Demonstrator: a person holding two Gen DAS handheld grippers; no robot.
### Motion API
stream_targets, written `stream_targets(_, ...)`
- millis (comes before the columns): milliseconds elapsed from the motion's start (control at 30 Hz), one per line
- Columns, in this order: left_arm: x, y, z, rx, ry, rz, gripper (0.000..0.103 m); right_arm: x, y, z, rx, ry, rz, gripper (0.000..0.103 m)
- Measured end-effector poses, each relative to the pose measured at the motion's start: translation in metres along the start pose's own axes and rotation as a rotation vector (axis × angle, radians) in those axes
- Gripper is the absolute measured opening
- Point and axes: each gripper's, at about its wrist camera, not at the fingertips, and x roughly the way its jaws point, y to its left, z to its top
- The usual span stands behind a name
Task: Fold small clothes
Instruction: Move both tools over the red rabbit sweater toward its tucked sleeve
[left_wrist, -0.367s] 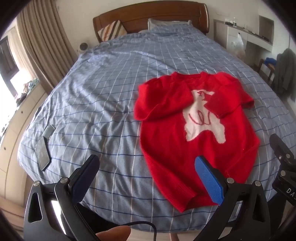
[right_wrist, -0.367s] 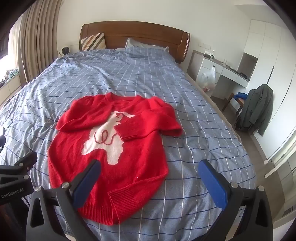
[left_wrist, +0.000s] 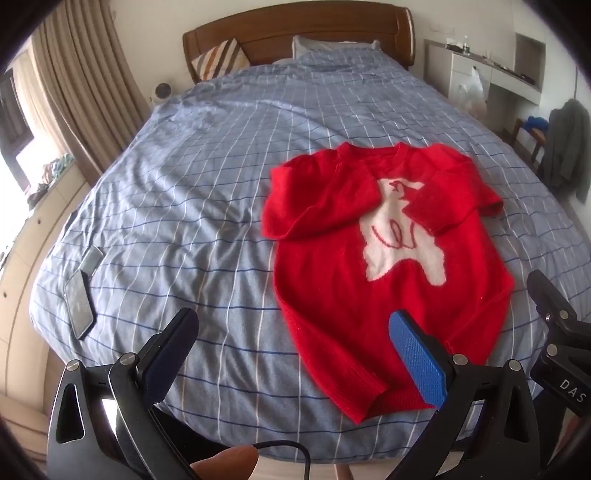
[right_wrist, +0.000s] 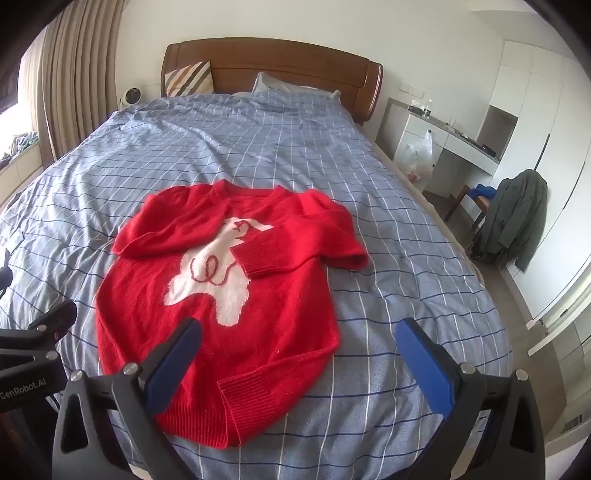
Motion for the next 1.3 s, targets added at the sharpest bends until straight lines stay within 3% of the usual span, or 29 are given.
stream_targets(233,0.005,0.003,-0.002,0.008,-0.003,-0.014,0.103,0.002,0.000,0.004,-0.011,0.006,0.000,0.103)
stream_targets(367,0.007,0.000,-0.004,0.038,-0.020,0.023,0.103,0.002,0.010,0.005,-0.024,0.003,-0.006,0.103)
stream_targets(967,0.015,0.015,-0.012,-0.026,0.042,-0.043,0.103,0.000,0.013,-0.005,-0.040,-0.004,0.023,0.103)
stream_targets(1200,0.021,0.032,-0.024,-0.031,0.038,0.043,0.103,-0.001,-0.016,-0.010,0.044,-0.049,0.018,0.103)
stream_targets(1300,0.024,0.033,-0.028,-0.028,0.043,0.041,0.103,0.009,-0.025,-0.013,0.079,-0.046,0.098,0.103)
